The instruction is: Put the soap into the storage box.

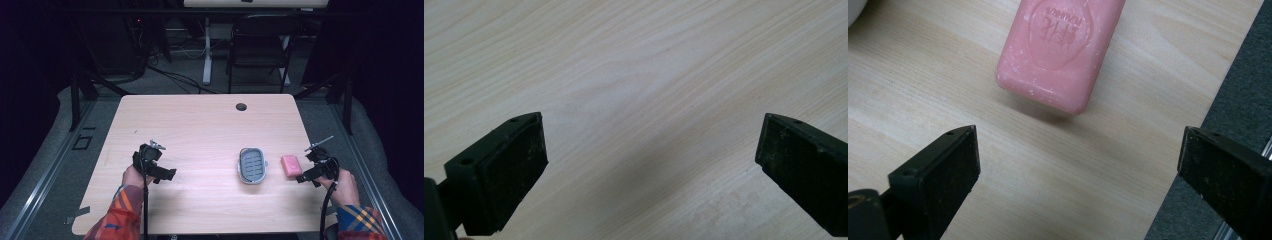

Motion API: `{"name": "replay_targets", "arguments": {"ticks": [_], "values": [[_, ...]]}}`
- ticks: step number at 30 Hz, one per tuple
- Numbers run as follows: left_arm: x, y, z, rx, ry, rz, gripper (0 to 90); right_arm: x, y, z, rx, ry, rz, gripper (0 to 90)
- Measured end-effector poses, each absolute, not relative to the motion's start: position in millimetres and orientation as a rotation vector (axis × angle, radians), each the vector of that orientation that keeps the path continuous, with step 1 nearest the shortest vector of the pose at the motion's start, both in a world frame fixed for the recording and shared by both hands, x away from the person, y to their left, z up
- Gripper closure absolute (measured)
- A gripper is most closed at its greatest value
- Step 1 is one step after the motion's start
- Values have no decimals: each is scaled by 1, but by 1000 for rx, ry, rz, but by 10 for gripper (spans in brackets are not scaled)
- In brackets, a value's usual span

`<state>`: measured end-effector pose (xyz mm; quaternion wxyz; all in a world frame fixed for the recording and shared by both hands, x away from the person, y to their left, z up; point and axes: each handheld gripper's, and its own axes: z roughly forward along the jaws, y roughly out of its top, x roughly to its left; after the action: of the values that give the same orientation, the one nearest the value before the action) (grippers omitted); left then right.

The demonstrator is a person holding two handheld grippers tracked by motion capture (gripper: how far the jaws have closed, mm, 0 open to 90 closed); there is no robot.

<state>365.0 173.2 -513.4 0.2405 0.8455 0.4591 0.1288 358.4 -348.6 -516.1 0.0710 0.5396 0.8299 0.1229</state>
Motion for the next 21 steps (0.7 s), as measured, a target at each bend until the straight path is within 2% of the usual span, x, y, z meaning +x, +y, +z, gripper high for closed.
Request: {"name": "replay_targets", "arguments": {"ticks": [21], "values": [[367, 171, -514, 2318, 1243, 345, 1, 360, -341, -512, 1655, 2470, 420, 10]]}}
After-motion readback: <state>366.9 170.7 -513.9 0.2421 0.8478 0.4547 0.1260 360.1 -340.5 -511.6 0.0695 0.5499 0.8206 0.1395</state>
